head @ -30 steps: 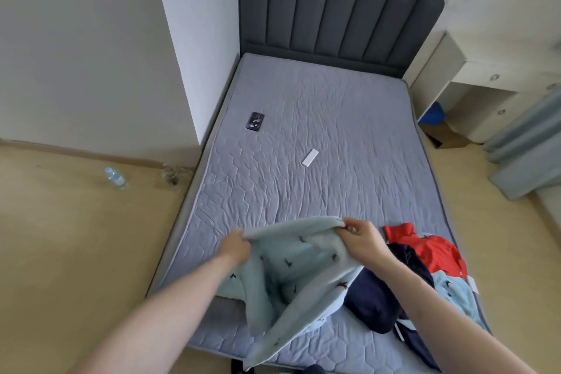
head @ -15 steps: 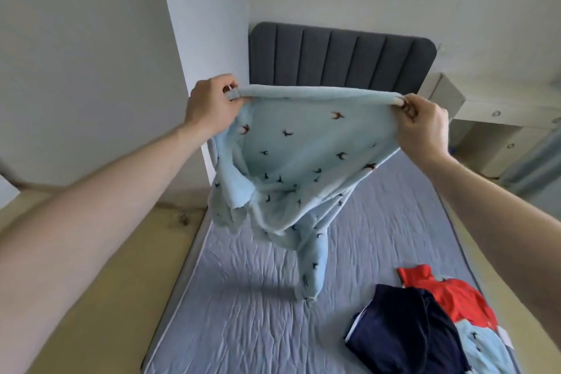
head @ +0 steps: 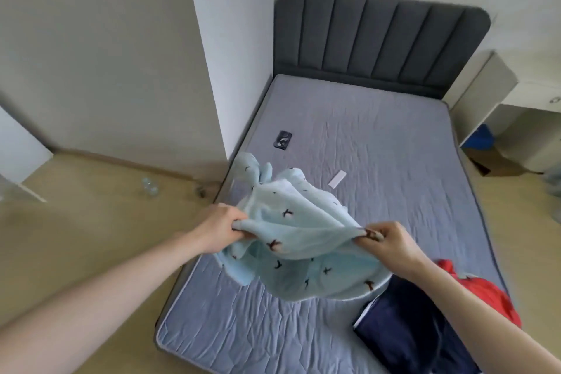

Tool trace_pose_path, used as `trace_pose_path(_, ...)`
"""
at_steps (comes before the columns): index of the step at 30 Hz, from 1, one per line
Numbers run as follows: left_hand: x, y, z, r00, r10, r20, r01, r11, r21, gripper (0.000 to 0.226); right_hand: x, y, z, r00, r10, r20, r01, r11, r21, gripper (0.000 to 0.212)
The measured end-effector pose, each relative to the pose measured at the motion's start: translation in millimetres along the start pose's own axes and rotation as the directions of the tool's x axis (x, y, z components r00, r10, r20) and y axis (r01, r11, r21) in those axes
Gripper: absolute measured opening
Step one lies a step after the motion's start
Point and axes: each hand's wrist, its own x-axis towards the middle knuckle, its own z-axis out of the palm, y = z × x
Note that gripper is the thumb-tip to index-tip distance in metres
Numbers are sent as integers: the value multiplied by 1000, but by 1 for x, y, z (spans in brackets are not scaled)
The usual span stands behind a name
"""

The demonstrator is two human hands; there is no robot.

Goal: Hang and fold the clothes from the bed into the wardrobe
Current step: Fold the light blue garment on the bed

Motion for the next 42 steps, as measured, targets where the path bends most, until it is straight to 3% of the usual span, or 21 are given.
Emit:
trace_pose_path(3,-18,-35,94,960,-136,247,116,989,91,43,-1,73,76,970,136,200,-112,985,-130,44)
trace_pose_path(6,-42,-57,186,850,-291,439,236,956,176,32,-11,145,156,900,240,364,-153,956,-251,41)
trace_pose_path(11,-69,-99,320,569,-415,710,312,908,281,17,-39,245,270,681,441,584,-264,892,-366,39)
trace_pose_path(13,-66,-118,354,518,-426,742,324,900,290,7,-43,273,297,609,482,630,-285,874,-394,30)
trace_pose_path(15,-50,-141,378,525,-447,724,430,874,227,14,-33,298,315,596,536,599,-362,844,-396,40)
trace_pose_path(20,40,-205,396,707,-536,461,596,802,18,17,58,358,328,789,565,240,-508,821,-262,56)
trace_pose_path(22,81,-228,393,736,-592,329,631,776,-15,29,104,372,322,827,556,85,-533,823,-198,63)
trace_pose_path(26,152,-262,392,709,-671,218,701,702,-122,55,189,384,311,829,550,-99,-558,825,-92,77)
trace_pose_path(31,209,-276,411,649,-755,91,741,601,-300,74,273,393,317,825,525,-210,-542,840,-29,90)
trace_pose_path(35,233,-286,432,583,-811,59,753,511,-415,81,327,411,325,821,522,-232,-541,841,-20,97)
trace_pose_path(38,246,-297,445,524,-844,115,774,415,-477,103,357,423,331,822,512,-247,-534,845,-26,99)
trace_pose_path(40,253,-302,450,500,-855,137,772,369,-518,113,370,429,335,814,539,-216,-558,829,-30,102)
trace_pose_path(42,259,-299,452,487,-861,146,760,336,-556,107,377,430,334,777,613,-145,-623,782,-31,101)
